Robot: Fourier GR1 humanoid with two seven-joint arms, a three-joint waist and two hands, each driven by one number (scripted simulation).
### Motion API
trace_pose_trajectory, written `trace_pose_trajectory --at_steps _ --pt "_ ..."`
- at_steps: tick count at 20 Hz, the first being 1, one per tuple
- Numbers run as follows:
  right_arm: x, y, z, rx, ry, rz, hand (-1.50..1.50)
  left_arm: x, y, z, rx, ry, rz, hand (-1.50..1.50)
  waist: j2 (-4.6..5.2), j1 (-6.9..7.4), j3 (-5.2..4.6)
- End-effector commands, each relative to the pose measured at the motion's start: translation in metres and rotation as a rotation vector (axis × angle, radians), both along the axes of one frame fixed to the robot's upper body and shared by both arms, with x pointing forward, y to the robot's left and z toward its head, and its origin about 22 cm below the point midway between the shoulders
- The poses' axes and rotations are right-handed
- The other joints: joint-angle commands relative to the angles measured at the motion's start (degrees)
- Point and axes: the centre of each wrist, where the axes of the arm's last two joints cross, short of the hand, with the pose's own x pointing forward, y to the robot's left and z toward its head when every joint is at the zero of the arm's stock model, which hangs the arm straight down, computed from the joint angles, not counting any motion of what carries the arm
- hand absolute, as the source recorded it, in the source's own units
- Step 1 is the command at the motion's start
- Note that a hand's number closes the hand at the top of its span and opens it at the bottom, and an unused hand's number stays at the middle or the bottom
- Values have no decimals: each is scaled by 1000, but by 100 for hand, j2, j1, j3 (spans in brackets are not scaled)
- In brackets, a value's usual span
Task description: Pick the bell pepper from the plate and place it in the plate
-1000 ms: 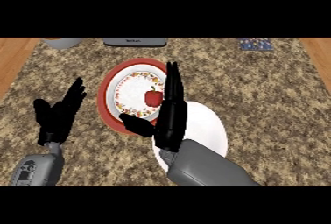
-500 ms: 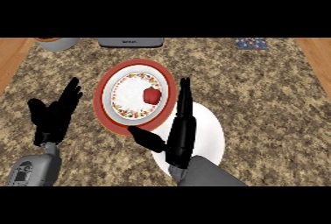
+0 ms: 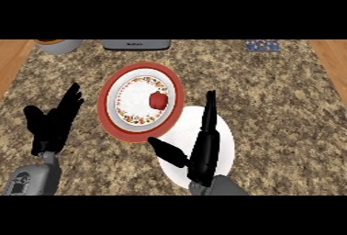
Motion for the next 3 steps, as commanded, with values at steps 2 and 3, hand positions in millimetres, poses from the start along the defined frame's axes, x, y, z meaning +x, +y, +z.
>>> trace_pose_trajectory --at_steps 2,3 --pt "3 -19 3 -46 56 8 -150 14 -3 15 -6 2 11 0 2 -8 0" --pt "-24 -31 -6 -47 58 23 -150 0 -15 6 10 8 -7 0 -6 -15 0"
